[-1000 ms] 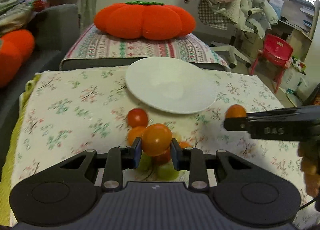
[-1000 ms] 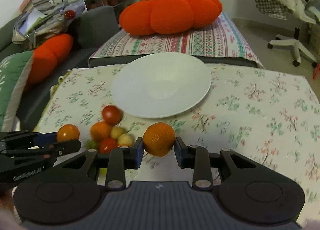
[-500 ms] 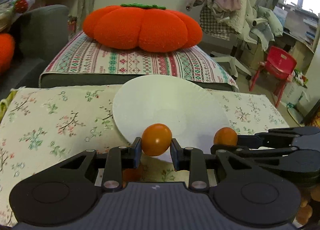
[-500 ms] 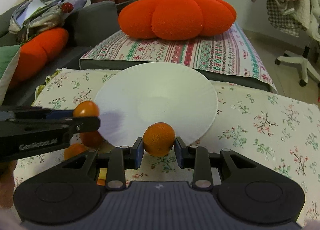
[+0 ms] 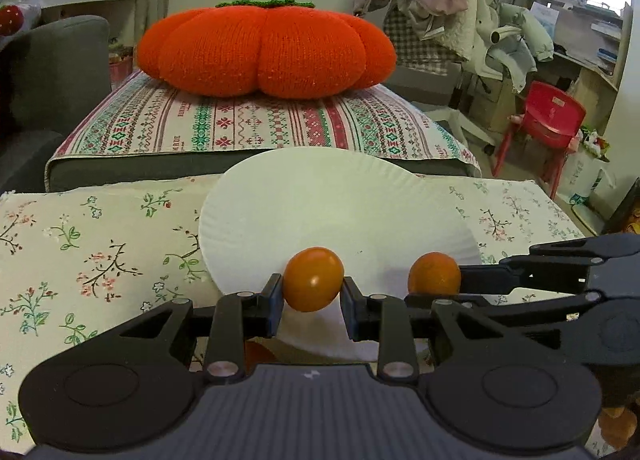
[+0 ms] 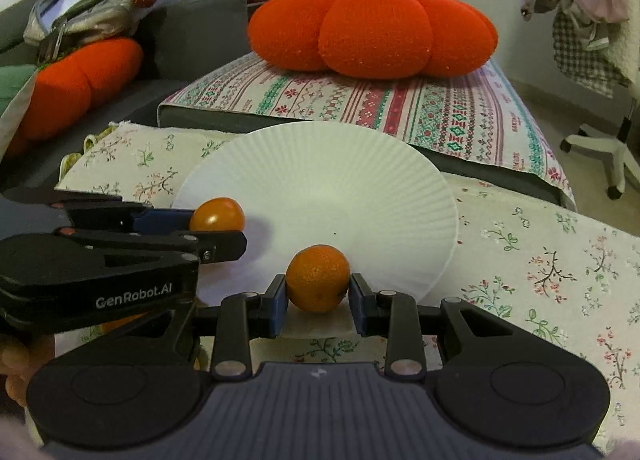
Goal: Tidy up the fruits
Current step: 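Lower both tools and open them to drop the fruits onto the plate, then move both open tools back to the fruit cluster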
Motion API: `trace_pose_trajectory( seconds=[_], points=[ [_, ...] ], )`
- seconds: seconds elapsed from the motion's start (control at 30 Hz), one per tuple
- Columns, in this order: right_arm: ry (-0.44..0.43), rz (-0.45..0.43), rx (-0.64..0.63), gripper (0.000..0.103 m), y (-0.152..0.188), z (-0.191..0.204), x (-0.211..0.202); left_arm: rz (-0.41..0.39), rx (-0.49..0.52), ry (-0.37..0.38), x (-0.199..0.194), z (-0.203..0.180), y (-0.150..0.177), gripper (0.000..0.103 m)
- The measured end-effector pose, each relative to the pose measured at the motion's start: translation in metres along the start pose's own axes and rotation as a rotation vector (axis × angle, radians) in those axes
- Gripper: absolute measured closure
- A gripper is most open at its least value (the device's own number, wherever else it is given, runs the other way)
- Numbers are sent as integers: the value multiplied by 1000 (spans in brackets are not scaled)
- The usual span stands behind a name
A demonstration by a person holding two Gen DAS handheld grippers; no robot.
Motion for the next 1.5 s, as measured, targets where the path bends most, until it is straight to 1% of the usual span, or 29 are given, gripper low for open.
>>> trace_pose_trajectory(
  seconds=[0.13, 0.17, 0.23, 0.3, 0.37, 0.4, 0.47, 0.53, 0.57, 0.63, 0.67, 0.7, 0.73, 0.77, 0.8, 0.87, 0.9, 1.0, 1.1, 1.23, 1.33, 1.43, 1.5],
  points=[
    [-14, -8, 14, 72, 2, -2, 0, -1, 18, -5, -2, -2, 0, 85],
    [-11, -6, 13, 72, 1, -3, -2, 0, 17, -7, -4, -1, 0, 83],
    [-7, -13, 25, 71, -3, -5, -8, 4, -6, 2, -7, 2, -2, 80],
    [-21, -25, 66, 71, -8, -11, -16, -1, -35, 13, -14, 5, -7, 77],
    [-22, -29, 106, 71, -13, -17, -23, -5, -47, 11, -22, 8, -11, 71],
    [-17, -35, 122, 69, -15, -21, -28, -2, -40, 3, -26, 8, -12, 68],
    [-6, -51, 163, 62, -18, -27, -38, 15, -32, -24, -33, 9, -13, 67],
    [-8, -63, 212, 56, -19, -33, -48, 22, -43, -26, -39, 11, -14, 64],
    [-13, -69, 237, 55, -19, -35, -53, 27, -48, -31, -43, 12, -14, 61],
    [-40, -85, 290, 50, -20, -38, -61, 21, -42, -45, -51, 12, -14, 56],
    [-64, -91, 322, 48, -21, -38, -66, 19, -32, -51, -55, 11, -14, 51],
    [-94, -95, 357, 44, -20, -38, -70, 19, -16, -61, -60, 9, -13, 48],
    [-118, -94, 386, 37, -20, -37, -72, 24, -5, -72, -63, 8, -11, 44],
    [-136, -92, 408, 34, -19, -34, -75, 32, 4, -81, -66, 8, -8, 40],
    [-155, -94, 424, 31, -17, -31, -80, 39, 7, -90, -69, 7, -6, 39],
    [-184, -94, 434, 27, -17, -23, -88, 43, 11, -96, -76, 7, -3, 35],
    [-196, -94, 438, 23, -16, -19, -94, 40, 14, -96, -79, 6, -2, 31],
    [-222, -89, 426, 19, -14, -12, -108, 24, 29, -111, -91, 4, 0, 23],
    [-226, -77, 418, 16, -7, -7, -118, 31, 22, -119, -99, 7, 5, 22],
    [-233, -60, 444, 15, 3, -7, -125, 46, -50, -119, -111, 18, 14, 22],
    [-218, -43, 444, 12, 12, -5, -127, 56, -90, -125, -117, 24, 22, 22],
    [-186, -33, 373, 10, 20, 7, -125, 59, -115, -126, -121, 28, 28, 21],
    [-197, -6, 311, 10, 24, 19, -115, 72, -123, -138, -122, 30, 34, 20]
  ],
)
Point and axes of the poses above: each gripper's, at about its wrist camera, not at the fingertips, and x roughly the way its jaws point, z to its left, y to its underside, the point moved 5 cm from there along x, roughly the way its jaws point, and after that the axes turned 2 degrees about -z, right-handed, at the moved point
